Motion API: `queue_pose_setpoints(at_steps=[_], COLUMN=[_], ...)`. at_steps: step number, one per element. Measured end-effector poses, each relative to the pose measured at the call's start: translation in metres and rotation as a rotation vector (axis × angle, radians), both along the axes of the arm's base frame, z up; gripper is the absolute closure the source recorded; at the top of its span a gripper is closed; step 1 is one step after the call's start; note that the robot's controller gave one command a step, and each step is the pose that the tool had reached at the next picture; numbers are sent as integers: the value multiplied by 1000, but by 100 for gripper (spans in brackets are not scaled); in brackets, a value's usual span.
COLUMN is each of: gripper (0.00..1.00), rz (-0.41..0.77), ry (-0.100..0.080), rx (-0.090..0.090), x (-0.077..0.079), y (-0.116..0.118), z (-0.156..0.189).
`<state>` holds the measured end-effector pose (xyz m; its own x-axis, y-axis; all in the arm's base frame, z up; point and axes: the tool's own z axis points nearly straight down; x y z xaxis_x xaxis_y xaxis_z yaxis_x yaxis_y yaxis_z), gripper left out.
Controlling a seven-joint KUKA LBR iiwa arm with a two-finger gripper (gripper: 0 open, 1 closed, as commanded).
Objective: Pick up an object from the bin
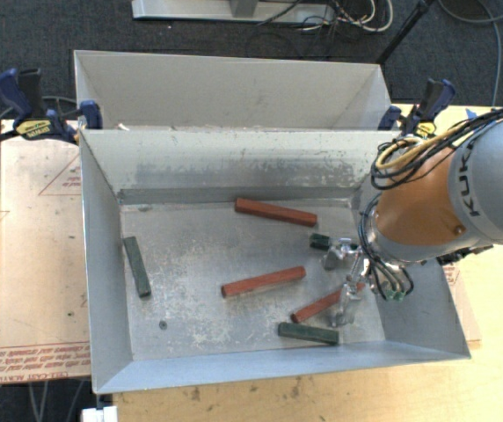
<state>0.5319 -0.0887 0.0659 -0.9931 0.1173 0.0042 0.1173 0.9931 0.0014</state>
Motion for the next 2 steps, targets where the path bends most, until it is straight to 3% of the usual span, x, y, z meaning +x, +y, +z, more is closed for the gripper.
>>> queue_pose_setpoints(at_steps=[1, 2], gripper=[100, 100], rz=[2, 17], ry=[-5, -13], rx=[-1, -2], x=[2, -6], y=[0, 9], z=[4, 107])
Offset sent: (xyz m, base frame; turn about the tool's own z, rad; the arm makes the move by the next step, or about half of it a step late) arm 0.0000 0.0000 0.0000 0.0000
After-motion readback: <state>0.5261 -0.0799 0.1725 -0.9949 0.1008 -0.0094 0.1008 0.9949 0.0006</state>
